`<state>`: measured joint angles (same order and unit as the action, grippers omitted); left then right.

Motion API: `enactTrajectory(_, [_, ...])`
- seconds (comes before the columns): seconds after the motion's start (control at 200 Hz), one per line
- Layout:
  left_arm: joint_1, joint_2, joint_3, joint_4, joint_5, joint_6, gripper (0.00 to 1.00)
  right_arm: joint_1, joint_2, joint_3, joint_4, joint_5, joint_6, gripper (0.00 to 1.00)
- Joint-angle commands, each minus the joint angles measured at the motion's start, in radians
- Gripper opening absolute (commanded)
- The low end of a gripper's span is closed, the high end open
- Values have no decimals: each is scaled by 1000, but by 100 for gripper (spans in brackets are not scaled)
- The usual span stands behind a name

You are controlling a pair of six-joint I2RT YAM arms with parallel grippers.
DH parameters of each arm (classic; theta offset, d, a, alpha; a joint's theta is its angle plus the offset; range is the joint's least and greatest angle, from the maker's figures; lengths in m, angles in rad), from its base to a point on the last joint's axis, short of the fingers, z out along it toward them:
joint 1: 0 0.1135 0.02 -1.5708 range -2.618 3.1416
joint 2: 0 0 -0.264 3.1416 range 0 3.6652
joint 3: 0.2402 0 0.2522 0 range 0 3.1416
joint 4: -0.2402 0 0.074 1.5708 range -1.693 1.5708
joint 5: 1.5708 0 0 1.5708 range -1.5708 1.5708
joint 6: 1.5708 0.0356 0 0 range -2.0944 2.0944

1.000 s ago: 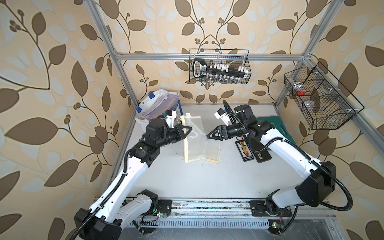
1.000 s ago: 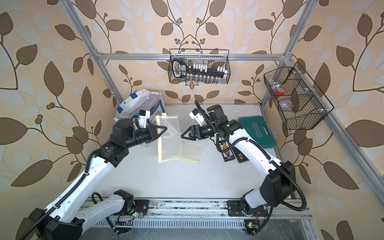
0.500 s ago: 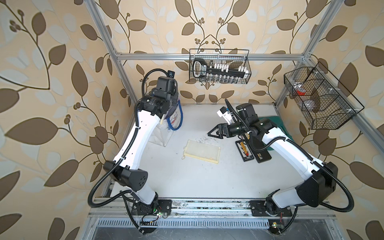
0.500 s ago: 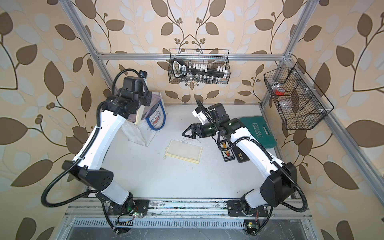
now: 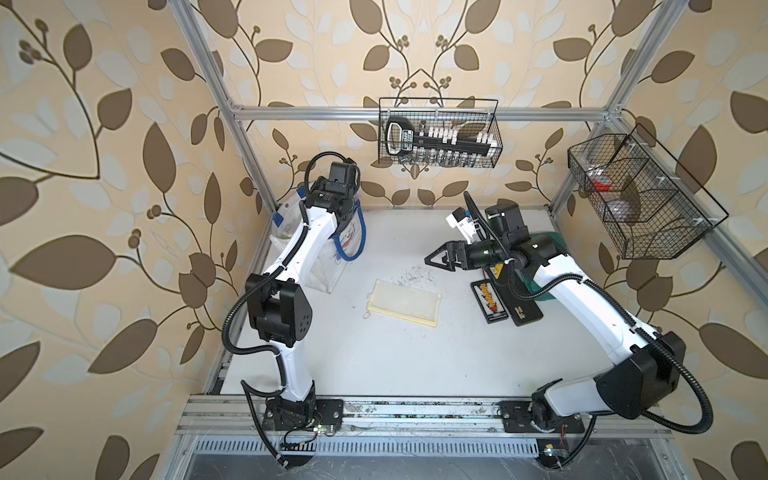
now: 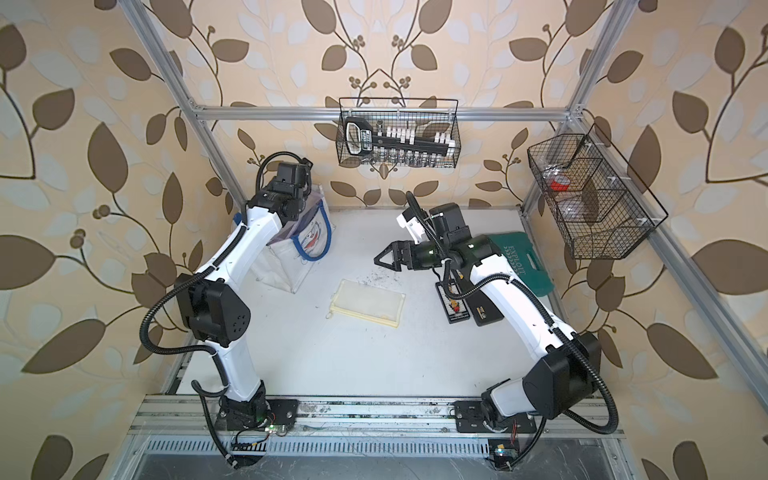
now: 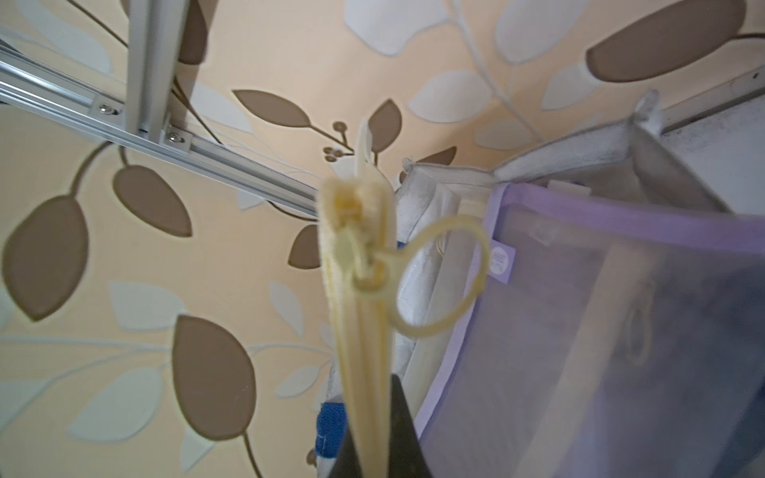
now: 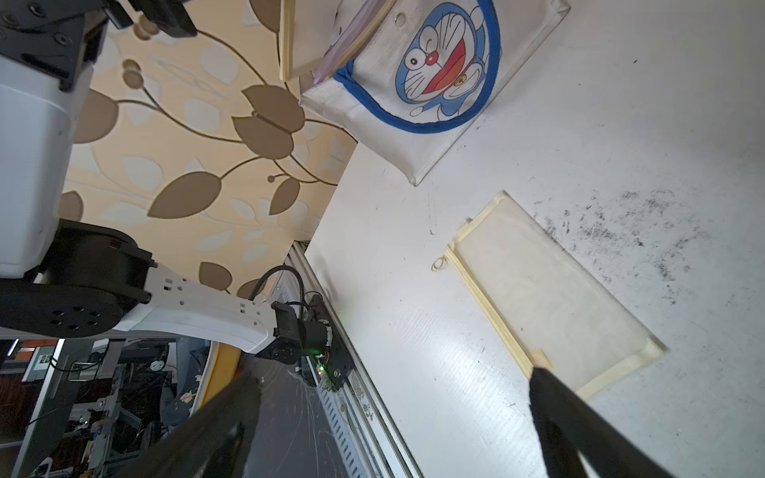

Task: Put the pencil pouch into the canvas bag
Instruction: Place the pencil pouch in the canvas bag.

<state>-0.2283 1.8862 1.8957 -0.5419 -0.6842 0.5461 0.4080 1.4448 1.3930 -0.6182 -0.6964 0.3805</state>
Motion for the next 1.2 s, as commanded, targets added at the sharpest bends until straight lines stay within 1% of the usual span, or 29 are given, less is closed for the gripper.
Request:
enactTrajectory(0.0, [6,7,-28,29,102,-72,0,-7,-7,-17,3,-23,-5,100])
enactTrajectory(0.06, [6,13,-51,41,149,-84,0,-10,-3,-16,3,-23,-5,100])
enactTrajectory(0.165, [13,42,-30,-12,181,-143,0,-17,-3,-22,8,-28,-3,100])
enactTrajectory(0.25, [22,49,-19,-51,261,-208,0,-23,-7,-34,20,-31,4,100])
enactTrajectory(0.305, [23,54,-3,-89,280,-244,14,-26,-7,-37,26,-32,6,100])
enactTrajectory(0.37, [24,51,22,-142,317,-285,39,-27,-8,-41,30,-35,8,100])
enactTrajectory(0.405, [26,43,34,-167,336,-304,49,-27,-10,-43,36,-35,11,100])
enactTrajectory(0.44, [26,32,43,-194,356,-323,57,-29,-12,-47,42,-35,14,99])
enactTrajectory(0.485, [26,11,48,-227,383,-347,63,-29,-13,-48,43,-37,15,100])
enactTrajectory(0.525, [30,-12,52,-257,413,-374,66,-29,-12,-50,43,-37,16,100])
enactTrajectory(0.62, [51,-74,52,-309,506,-449,69,-30,-10,-55,46,-37,17,99])
enactTrajectory(0.715, [85,-122,58,-337,611,-508,70,-30,-10,-61,52,-41,20,100])
enactTrajectory(0.8, [127,-138,83,-351,694,-560,70,-30,-6,-61,55,-43,21,100])
enactTrajectory(0.92, [203,-132,105,-323,818,-632,69,-31,-6,-61,54,-43,21,100])
enactTrajectory(0.985, [225,-106,119,-304,846,-653,69,-31,-10,-63,49,-43,19,100])
enactTrajectory(1.065, [242,-43,143,-297,863,-666,67,-31,-15,-66,43,-39,16,100])
enactTrajectory(1.125, [246,12,201,-318,868,-668,66,-30,-17,-63,39,-37,17,100])
enactTrajectory(1.195, [247,50,207,-309,870,-670,64,-31,-19,-61,34,-31,14,100])
